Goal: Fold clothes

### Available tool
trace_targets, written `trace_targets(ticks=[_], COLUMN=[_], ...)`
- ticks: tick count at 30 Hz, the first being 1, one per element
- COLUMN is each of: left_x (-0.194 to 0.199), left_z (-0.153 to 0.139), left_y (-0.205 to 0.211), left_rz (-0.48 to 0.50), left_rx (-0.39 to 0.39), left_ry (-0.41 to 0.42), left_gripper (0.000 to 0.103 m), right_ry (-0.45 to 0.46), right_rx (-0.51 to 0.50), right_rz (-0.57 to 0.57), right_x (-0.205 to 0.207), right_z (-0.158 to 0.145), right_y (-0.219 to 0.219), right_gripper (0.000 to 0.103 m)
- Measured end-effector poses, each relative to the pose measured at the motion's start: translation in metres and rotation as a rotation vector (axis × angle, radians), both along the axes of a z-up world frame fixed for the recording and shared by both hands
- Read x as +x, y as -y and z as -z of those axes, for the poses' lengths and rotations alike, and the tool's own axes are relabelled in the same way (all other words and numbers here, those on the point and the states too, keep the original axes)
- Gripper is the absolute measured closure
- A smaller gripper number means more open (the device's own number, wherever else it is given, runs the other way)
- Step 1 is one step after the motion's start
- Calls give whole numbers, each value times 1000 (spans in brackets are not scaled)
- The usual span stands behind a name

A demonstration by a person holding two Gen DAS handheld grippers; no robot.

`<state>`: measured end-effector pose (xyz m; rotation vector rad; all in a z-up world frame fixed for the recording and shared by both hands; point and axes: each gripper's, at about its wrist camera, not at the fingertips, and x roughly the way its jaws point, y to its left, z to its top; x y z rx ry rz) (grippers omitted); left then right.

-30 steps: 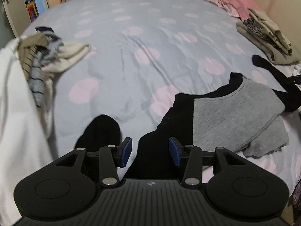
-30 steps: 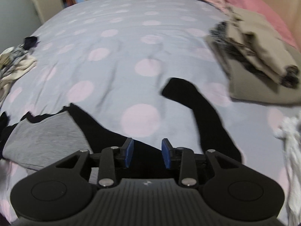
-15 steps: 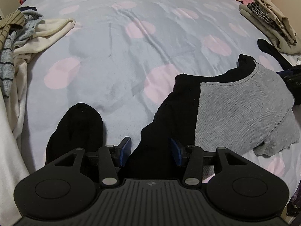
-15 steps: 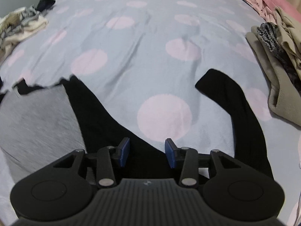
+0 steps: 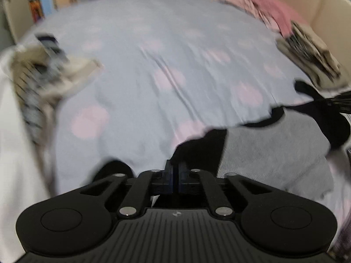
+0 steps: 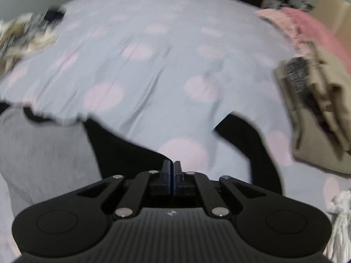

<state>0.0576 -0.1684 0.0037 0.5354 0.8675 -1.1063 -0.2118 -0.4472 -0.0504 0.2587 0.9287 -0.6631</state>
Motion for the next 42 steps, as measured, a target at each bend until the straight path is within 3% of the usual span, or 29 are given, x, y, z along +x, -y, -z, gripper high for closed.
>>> trace_targets(ticks=[12,17,29,36,42], left_x=[-15,-39,-108,-149,-158], left_z=[-102,-154,-269,-304,-317], left_y=[-35,-66,-150,-200,-208], left_rz=[-134,-110,-22,-8,-5], left_rx=[-350,-477,-736,-871,-889], left_ry=[128,193,331,417,455], left_gripper=[101,101,102,102,102], right_ry=[295,401,562,690,762], right_rx=[-257,-363,-638,-738,-787], right_rz=[122,150,122,119,98], right_x=[-40,-72,-154,-201,-215], right_z=[-119,-169,-279,-322,-334], right_y=[-36,-65,-169,-229,-262], right_gripper=[101,101,101,102,101])
